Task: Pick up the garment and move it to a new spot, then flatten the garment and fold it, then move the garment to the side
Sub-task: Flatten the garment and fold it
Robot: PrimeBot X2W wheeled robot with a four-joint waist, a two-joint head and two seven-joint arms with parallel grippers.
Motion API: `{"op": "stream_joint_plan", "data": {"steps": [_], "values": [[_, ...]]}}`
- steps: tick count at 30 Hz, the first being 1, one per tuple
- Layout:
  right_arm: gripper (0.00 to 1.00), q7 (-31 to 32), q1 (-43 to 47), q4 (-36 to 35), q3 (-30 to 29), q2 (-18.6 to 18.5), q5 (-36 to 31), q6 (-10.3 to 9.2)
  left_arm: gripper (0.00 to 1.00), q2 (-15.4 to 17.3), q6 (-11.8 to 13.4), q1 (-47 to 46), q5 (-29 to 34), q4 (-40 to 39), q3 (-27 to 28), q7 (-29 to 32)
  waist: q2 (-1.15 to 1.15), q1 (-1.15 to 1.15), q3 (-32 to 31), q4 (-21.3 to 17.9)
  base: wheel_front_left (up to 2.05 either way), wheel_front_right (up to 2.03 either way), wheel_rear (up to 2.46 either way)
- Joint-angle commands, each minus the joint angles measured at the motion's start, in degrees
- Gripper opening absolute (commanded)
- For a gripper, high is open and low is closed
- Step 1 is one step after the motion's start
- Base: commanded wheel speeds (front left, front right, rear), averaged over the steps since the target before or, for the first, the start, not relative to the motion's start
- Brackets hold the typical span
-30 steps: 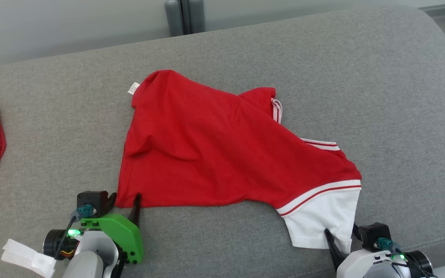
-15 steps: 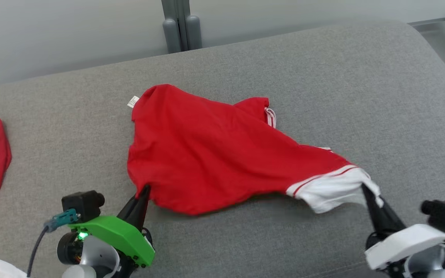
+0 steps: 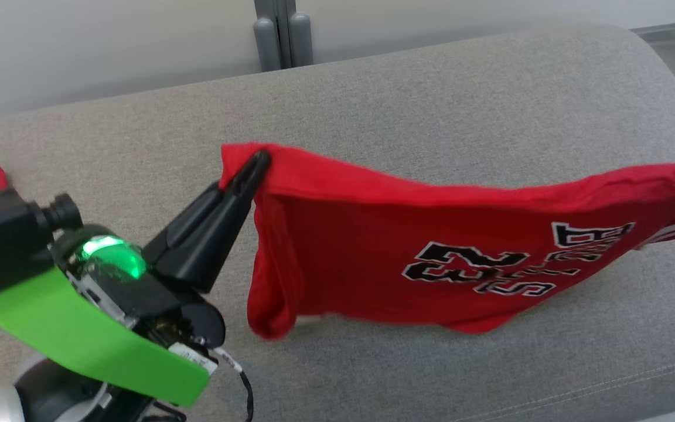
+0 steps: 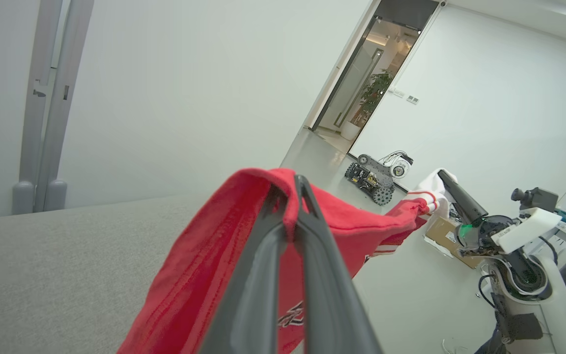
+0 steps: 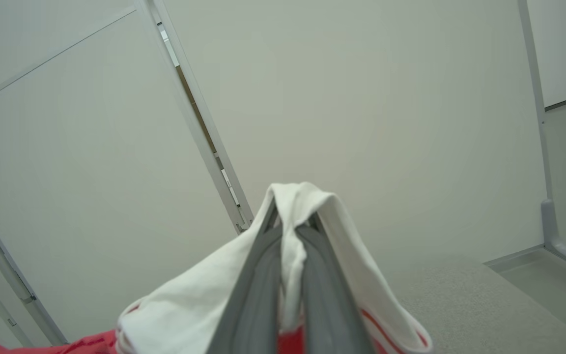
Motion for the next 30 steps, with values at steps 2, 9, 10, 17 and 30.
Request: {"op": "stream_joint_plan", "data": {"steps": [2, 9, 10, 17, 30], "values": [[0.00, 4.40, -7.55, 1.16, -1.39, -2.15, 0.38, 0.00, 0.00, 0.78, 1.31, -6.73, -0.30, 0.18, 0.27, 2.72, -0.01, 0.00, 2.94, -0.12, 0.00, 0.00, 0.00], [0.00, 16.18, -37.79, 17.91, 4.07, -7.65, -8.15, 0.00, 0.00, 1.16, 2.80, -33.27, 2.73, 16.39, 0.63, 6.80, -0.01, 0.00, 13.67, 2.01, 0.00, 0.00, 0.00], [0.00, 16.59, -42.48, 21.30, 5.71, -7.52, -10.55, 0.01, 0.00, 0.99, 2.74, -37.33, 3.92, 20.53, 0.52, 6.41, -0.01, 0.00, 15.46, 2.39, 0.00, 0.00, 0.00], [0.00, 6.18, -71.24, 43.90, 13.08, -3.21, -25.69, 0.00, 0.00, 0.96, -1.26, -61.98, 16.14, 47.25, -0.47, -9.16, -0.01, 0.00, 23.31, 3.94, 0.00, 0.00, 0.00], [0.00, -12.22, -72.76, 61.55, 26.13, -7.23, -23.09, -0.04, 0.00, 0.45, -4.80, -66.67, 20.35, 77.51, -2.34, -37.45, -0.01, 0.00, 24.52, 3.61, 0.00, 0.00, 0.00]]}}
